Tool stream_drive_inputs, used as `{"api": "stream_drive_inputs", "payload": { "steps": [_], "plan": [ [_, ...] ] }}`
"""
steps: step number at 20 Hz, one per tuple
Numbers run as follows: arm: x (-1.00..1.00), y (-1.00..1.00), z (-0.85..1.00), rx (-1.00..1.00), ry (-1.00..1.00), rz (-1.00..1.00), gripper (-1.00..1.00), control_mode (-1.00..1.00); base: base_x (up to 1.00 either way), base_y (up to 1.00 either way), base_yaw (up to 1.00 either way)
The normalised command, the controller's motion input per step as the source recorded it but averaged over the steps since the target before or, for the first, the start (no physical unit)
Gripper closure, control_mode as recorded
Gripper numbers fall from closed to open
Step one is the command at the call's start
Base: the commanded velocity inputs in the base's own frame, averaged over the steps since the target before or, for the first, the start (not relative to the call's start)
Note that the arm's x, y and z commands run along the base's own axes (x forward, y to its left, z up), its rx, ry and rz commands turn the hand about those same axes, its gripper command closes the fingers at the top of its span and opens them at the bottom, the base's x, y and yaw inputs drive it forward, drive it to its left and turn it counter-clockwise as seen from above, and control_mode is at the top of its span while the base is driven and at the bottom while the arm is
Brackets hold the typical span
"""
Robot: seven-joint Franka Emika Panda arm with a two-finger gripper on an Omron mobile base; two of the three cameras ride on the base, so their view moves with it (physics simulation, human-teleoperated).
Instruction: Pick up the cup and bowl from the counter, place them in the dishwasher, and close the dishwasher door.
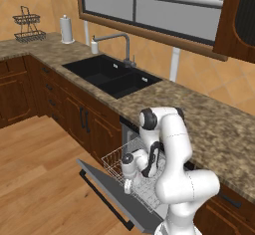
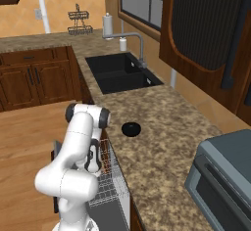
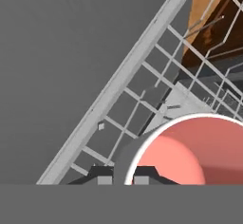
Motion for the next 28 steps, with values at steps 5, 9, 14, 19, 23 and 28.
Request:
{"api": "stream_drive_inputs", "payload": {
  "steps": [5,9,14,19,23,28],
  "plan": [
    [-0.09,0.0,0.39,0.0,-0.03,0.0,-1.0,-1.0,0.0,0.0,0.0],
    [-0.13,0.0,0.66,0.0,-0.01,0.0,-1.0,-1.0,0.0,0.0,0.0],
    [-0.1,0.0,0.84,0.0,-0.09,0.0,-1.0,-1.0,0.0,0.0,0.0],
    [-0.34,0.01,1.0,0.0,-0.15,-0.08,-1.0,-1.0,0.0,0.0,0.0],
    [-0.44,0.0,1.0,0.0,-0.12,-0.26,-1.0,-1.0,0.0,0.0,0.0],
    [-0.21,-0.04,1.0,0.04,-0.01,-0.27,-1.0,-1.0,0.0,0.0,0.0]
  ]
}}
